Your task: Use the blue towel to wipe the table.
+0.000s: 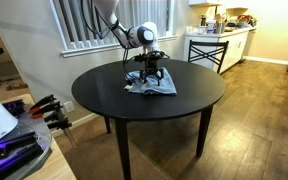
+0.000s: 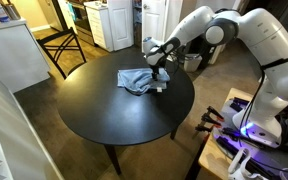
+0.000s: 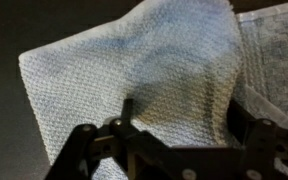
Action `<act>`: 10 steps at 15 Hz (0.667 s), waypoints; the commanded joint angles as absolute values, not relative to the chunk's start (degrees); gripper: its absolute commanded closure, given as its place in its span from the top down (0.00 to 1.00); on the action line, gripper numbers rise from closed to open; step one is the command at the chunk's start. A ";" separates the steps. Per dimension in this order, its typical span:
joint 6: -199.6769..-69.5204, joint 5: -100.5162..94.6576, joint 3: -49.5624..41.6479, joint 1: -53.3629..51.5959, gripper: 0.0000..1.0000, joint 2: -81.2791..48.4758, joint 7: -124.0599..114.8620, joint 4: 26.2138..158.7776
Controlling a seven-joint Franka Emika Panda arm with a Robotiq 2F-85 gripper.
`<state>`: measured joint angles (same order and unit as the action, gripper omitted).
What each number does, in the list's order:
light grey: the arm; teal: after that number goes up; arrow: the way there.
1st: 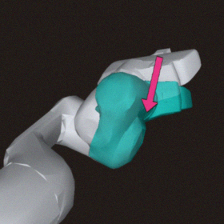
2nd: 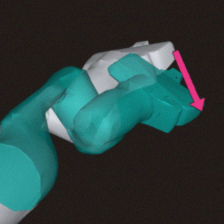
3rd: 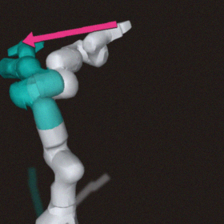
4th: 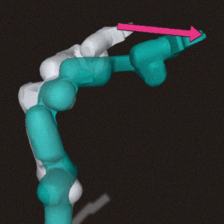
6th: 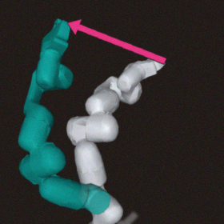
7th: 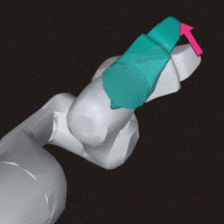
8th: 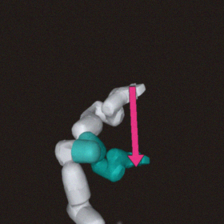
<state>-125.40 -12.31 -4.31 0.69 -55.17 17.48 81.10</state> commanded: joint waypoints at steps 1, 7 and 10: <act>-124.10 -13.34 -2.36 0.64 0.59 -55.10 18.53 81.08; -124.58 -12.46 1.90 -0.92 0.22 -55.76 20.58 80.15; -124.77 -12.22 3.82 -2.60 0.04 -56.29 20.99 79.52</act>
<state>-125.31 -12.32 1.55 -1.33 -55.14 19.10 80.02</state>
